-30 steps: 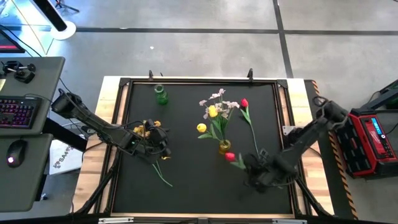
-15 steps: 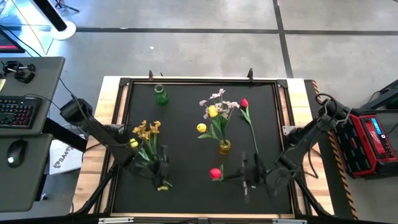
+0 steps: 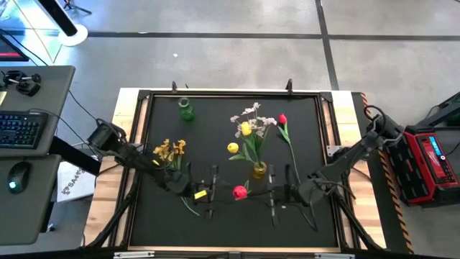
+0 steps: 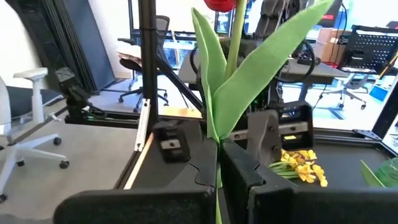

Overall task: Sort flowers into vase by color
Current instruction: Put the bottom red tulip into the green vase

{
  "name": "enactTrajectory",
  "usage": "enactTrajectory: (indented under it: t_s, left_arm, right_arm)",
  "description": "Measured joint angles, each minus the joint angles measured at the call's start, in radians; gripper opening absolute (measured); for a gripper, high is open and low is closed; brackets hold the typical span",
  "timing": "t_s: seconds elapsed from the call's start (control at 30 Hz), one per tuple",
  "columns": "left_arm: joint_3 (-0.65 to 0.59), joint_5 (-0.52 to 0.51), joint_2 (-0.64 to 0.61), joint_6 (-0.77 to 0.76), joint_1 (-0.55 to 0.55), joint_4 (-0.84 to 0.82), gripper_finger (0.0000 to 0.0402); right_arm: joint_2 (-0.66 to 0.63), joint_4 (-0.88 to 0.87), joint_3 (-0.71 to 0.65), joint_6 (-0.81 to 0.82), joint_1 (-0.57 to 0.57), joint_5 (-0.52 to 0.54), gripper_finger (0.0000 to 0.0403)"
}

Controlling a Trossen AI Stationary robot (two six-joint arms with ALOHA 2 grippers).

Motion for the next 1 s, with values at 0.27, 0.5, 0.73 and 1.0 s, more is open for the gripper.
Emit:
enactTrajectory:
  t_s: [0.27,0.5,0.73,1.0]
  left_arm:
    - [0.081,0.022,0.002,-0.007,0.014,-0.05,0.0193]
    - [0.151,0.106,0.002,-0.111,0.034,-0.206,0.0166]
    - [0.172,0.153,0.002,-0.139,0.047,-0.234,0.0135]
    - [0.172,0.154,0.002,-0.136,0.047,-0.241,0.0061]
  right_arm:
    - [0.038,0.032,0.0,0.001,-0.017,-0.008,0.0]
    - [0.043,0.034,0.0,0.001,-0.017,-0.009,0.0]
    - [0.043,0.03,0.0,0.001,-0.017,-0.009,0.0]
    - [0.043,0.015,0.0,0.003,-0.017,-0.009,0.0]
